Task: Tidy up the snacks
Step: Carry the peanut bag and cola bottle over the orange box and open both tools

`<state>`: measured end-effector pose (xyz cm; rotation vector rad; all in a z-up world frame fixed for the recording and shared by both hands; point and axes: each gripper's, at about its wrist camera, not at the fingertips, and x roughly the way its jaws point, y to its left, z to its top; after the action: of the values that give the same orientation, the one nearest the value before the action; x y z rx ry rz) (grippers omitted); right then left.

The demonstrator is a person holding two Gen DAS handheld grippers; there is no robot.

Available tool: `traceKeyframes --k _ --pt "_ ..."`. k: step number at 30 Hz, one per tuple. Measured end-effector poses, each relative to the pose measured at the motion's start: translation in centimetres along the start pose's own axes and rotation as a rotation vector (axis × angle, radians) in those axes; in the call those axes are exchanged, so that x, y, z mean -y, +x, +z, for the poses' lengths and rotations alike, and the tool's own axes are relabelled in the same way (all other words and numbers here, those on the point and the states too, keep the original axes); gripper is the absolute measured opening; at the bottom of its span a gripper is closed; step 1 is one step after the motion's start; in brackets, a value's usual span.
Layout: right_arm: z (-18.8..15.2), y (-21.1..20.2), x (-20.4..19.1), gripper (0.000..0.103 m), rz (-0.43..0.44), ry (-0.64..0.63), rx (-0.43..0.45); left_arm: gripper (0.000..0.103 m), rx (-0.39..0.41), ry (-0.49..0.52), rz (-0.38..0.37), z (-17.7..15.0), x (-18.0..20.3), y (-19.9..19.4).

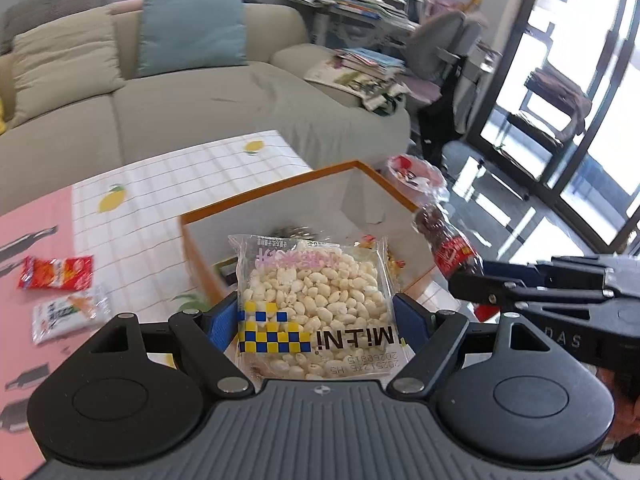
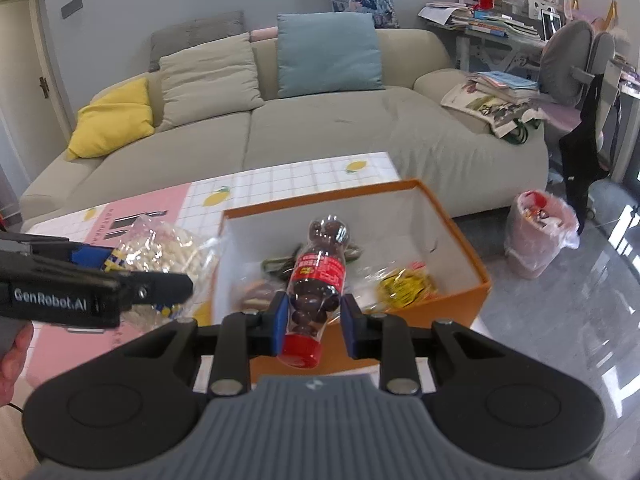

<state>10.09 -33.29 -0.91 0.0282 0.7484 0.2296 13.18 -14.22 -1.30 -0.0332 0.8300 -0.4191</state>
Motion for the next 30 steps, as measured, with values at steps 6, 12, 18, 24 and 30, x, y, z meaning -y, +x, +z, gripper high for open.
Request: traceKeyframes --k 6,12,18,24,30 --pt "2.3 2.4 2.9 0.026 -0.008 -0.025 -0.045 0.092 -0.036 0.023 -0.035 2.3 0.8 3.4" --pt "4.4 5.8 5.4 0.026 -0.022 -0.068 -0.106 0.092 -0.089 0.013 -0.041 4.6 -0.3 7.4" --pt "6.4 10.7 7.9 0.026 -0.020 -0.058 -0.206 0.092 -0.147 0.001 -0.022 5.6 -1.1 11.2" --pt "6.8 16.7 8.1 0.026 -0.022 -0.132 -0.337 0.092 -0.224 0.007 -0.025 5.9 -1.6 14.4" --pt "5.6 20.8 7.4 0.026 -0.014 -0.178 -0.461 0.092 -0.312 0.035 -0.028 4.7 -2.2 16.3"
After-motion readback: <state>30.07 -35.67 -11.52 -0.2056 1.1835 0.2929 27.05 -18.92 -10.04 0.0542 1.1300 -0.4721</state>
